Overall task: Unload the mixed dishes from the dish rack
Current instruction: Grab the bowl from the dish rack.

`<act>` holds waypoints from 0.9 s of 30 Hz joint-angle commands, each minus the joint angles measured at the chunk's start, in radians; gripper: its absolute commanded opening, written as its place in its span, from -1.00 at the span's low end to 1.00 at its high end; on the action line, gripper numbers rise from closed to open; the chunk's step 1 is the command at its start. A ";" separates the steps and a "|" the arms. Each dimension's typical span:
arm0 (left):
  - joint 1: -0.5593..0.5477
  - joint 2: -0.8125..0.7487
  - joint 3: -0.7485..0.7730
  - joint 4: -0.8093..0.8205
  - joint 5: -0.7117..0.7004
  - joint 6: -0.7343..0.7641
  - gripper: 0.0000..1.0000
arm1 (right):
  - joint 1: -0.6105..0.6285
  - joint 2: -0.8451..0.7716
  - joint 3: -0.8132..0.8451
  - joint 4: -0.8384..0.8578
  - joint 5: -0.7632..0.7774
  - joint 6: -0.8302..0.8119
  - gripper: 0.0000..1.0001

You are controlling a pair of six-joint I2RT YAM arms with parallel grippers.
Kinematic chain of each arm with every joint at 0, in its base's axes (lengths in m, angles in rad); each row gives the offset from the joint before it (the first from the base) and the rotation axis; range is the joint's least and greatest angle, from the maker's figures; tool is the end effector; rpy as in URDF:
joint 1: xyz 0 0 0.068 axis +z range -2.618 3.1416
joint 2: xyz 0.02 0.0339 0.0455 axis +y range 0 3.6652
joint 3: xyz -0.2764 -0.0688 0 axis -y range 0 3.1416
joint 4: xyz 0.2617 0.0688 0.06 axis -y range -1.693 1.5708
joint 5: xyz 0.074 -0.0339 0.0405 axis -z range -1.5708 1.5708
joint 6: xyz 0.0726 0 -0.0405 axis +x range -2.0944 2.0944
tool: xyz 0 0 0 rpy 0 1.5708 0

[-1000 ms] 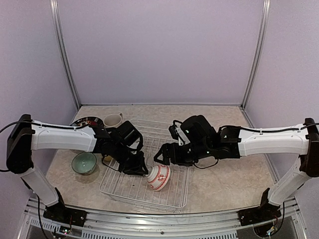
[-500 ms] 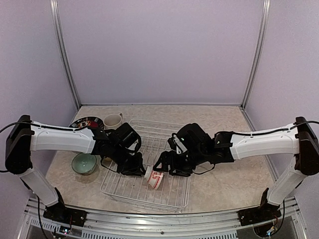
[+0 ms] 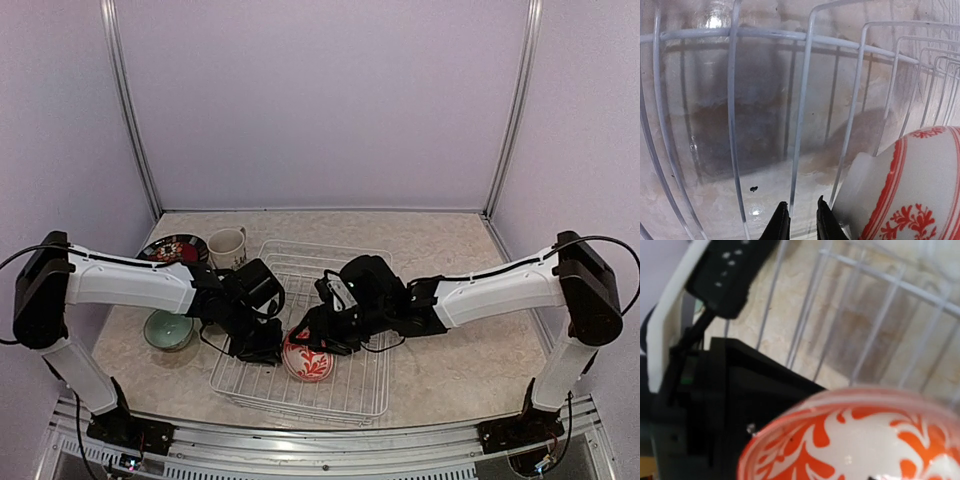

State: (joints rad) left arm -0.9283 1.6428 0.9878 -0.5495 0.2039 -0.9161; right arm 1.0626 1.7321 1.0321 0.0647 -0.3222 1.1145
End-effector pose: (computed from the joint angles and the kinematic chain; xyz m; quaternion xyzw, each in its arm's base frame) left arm 0.1895 -0.2778 0.1419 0.0245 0.9780 -0.2048 0.0297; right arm 0.1834 0.3765 0.1788 -0.0494 0.8826 0.4607 0.0795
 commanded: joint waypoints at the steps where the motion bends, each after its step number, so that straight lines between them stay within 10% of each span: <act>1: -0.011 -0.016 0.024 -0.065 -0.048 0.007 -0.59 | -0.009 0.055 0.035 0.098 -0.067 -0.049 -0.02; 27: -0.019 -0.112 0.247 -0.296 -0.153 0.119 0.20 | -0.009 -0.263 0.118 -0.449 0.413 -0.369 0.18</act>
State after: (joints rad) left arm -0.9421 1.4754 1.1725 -0.8444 0.0212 -0.8421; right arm 1.0607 1.5219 1.1656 -0.3191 0.0074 0.7731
